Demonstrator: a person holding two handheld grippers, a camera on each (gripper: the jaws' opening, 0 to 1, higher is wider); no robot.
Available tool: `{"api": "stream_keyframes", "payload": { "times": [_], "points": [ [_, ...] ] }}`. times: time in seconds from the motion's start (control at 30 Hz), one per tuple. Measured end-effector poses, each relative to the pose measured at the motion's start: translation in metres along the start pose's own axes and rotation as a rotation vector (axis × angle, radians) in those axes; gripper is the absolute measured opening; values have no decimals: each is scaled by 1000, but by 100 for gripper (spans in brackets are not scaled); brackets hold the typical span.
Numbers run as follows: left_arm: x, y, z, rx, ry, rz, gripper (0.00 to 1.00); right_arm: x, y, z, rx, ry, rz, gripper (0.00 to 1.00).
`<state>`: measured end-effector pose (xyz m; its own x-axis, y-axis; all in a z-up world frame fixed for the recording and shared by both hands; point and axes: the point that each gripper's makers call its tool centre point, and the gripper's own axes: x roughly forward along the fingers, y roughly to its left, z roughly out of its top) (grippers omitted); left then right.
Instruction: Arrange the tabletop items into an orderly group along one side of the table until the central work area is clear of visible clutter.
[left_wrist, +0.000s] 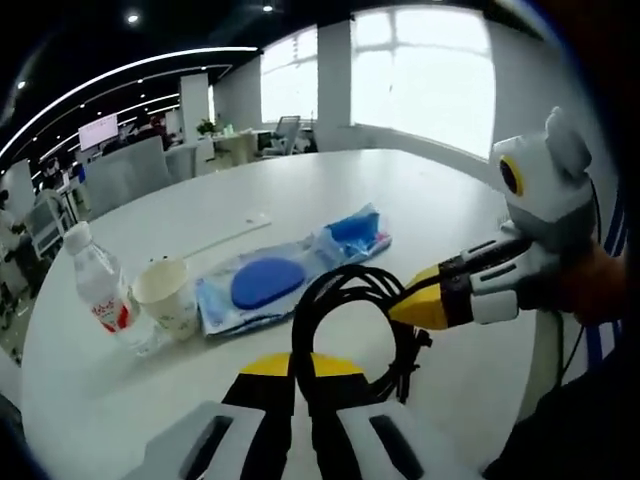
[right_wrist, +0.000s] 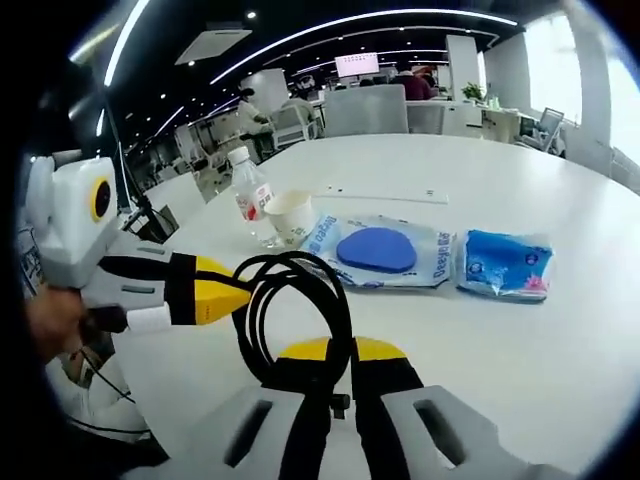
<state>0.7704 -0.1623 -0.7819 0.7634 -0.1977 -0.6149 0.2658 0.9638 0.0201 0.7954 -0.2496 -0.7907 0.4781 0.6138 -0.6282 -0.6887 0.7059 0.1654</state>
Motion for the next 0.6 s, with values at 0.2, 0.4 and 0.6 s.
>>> {"api": "stream_keyframes", "payload": {
  "times": [0.2, 0.4, 0.6],
  "points": [
    [15, -12, 12, 0, -1, -27, 1, -6, -20, 2, -1, 1, -22, 1],
    [34, -24, 24, 3, 10, -57, 1, -8, -45, 4, 8, 4, -49, 1],
    [51, -37, 36, 22, 22, -86, 1, -9, -68, 1, 33, 17, -76, 1]
  ]
}}
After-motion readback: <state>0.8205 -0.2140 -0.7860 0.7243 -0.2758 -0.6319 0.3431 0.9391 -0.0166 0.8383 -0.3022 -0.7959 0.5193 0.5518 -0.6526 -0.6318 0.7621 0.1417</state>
